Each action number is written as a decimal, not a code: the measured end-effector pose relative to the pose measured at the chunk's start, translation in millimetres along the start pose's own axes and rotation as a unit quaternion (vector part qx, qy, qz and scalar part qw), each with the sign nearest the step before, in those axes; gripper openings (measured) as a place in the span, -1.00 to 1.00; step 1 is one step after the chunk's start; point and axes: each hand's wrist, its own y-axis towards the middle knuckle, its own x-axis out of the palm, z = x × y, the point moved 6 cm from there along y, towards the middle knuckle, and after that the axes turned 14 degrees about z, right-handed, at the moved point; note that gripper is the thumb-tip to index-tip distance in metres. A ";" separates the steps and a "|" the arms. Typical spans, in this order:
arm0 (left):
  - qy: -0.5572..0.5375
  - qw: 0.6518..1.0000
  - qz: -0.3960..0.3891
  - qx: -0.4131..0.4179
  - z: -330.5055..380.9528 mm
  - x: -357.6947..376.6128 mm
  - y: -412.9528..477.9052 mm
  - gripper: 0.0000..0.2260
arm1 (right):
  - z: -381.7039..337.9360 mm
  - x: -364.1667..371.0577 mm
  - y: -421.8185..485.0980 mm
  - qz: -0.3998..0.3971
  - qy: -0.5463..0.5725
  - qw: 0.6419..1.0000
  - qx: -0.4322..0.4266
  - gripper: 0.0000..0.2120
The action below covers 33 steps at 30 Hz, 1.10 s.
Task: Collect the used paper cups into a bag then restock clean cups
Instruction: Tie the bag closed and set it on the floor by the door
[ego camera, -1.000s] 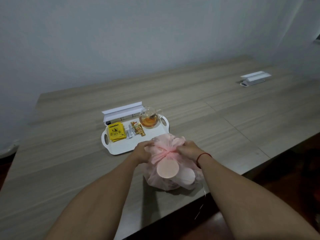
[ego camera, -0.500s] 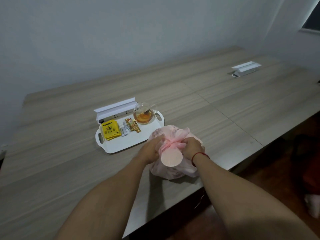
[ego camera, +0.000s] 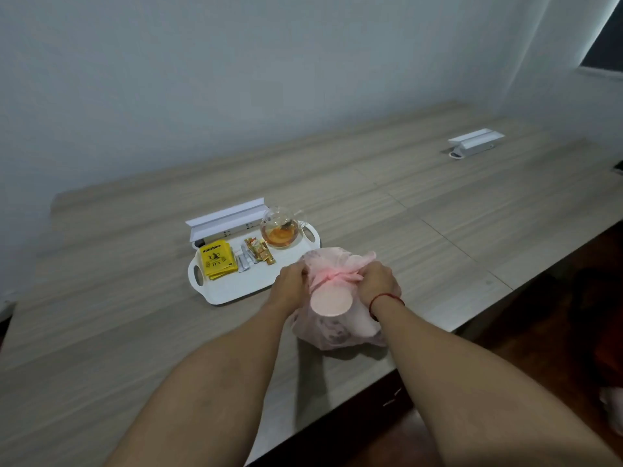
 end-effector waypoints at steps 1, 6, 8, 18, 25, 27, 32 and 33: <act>-0.014 1.000 0.010 -0.005 1.7 -3.6 4.0 -0.88 | -4.8 -4.3 4.0 0.009 0.006 1.000 -0.001 -0.74; -0.055 0.996 0.064 -0.008 17.1 -46.5 18.3 -0.87 | -43.3 -20.2 20.5 0.020 0.057 0.997 -0.046 -0.74; -0.058 0.994 0.090 -0.021 16.9 -71.4 18.7 -0.88 | -65.4 -22.6 18.3 0.008 0.086 0.994 -0.070 -0.74; 0.040 0.928 0.305 -0.213 -63.0 -255.5 -84.1 -0.83 | -224.2 1.2 -112.4 -0.125 0.196 0.943 -0.237 -0.75; 0.106 0.811 0.420 -0.392 -151.0 -379.7 -297.9 -0.71 | -294.2 41.0 -340.8 -0.311 0.209 0.840 -0.393 -0.74; 0.114 0.771 0.443 -0.444 -165.9 -401.3 -372.5 -0.63 | -296.7 46.0 -415.4 -0.361 0.201 0.803 -0.430 -0.73; 0.123 0.667 0.500 -0.538 -192.2 -442.0 -564.6 -0.62 | -284.2 42.7 -607.7 -0.450 0.186 0.699 -0.524 -0.76; 0.126 0.653 0.504 -0.551 -196.1 -448.2 -601.4 -0.63 | -278.4 40.2 -643.9 -0.465 0.182 0.680 -0.537 -0.76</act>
